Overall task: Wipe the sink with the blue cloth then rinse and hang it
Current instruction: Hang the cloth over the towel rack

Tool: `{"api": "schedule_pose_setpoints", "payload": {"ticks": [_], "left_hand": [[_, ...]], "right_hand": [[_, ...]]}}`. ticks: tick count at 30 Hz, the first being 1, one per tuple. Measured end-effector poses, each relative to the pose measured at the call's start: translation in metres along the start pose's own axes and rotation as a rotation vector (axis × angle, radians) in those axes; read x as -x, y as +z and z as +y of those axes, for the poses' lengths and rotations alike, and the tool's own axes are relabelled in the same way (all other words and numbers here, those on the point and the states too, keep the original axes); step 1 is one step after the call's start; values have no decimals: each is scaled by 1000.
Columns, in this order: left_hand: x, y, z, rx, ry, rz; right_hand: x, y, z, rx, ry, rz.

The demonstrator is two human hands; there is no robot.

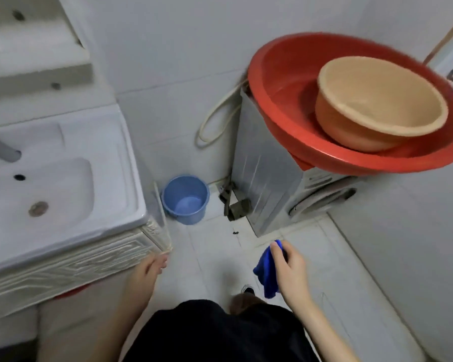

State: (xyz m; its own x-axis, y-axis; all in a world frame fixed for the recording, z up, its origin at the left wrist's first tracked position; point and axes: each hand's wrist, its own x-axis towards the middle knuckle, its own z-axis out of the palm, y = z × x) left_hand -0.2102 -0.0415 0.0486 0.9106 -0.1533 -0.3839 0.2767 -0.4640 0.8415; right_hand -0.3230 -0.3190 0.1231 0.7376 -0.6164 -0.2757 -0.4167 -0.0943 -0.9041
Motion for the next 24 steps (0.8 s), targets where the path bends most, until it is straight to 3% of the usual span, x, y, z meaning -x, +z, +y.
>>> {"api": "schedule_pose_setpoints", "payload": {"ticks": [7, 11, 20, 24], "left_hand": [[-16, 1, 19, 44, -88, 331], [-40, 7, 36, 87, -104, 421], [-157, -4, 73, 83, -90, 318], [-213, -28, 104, 48, 9, 245]], "right_hand": [[-102, 5, -37, 14, -63, -284], [-149, 23, -64, -24, -102, -383], [-257, 109, -92, 57, -133, -382], [-295, 140, -127, 103, -196, -399]]}}
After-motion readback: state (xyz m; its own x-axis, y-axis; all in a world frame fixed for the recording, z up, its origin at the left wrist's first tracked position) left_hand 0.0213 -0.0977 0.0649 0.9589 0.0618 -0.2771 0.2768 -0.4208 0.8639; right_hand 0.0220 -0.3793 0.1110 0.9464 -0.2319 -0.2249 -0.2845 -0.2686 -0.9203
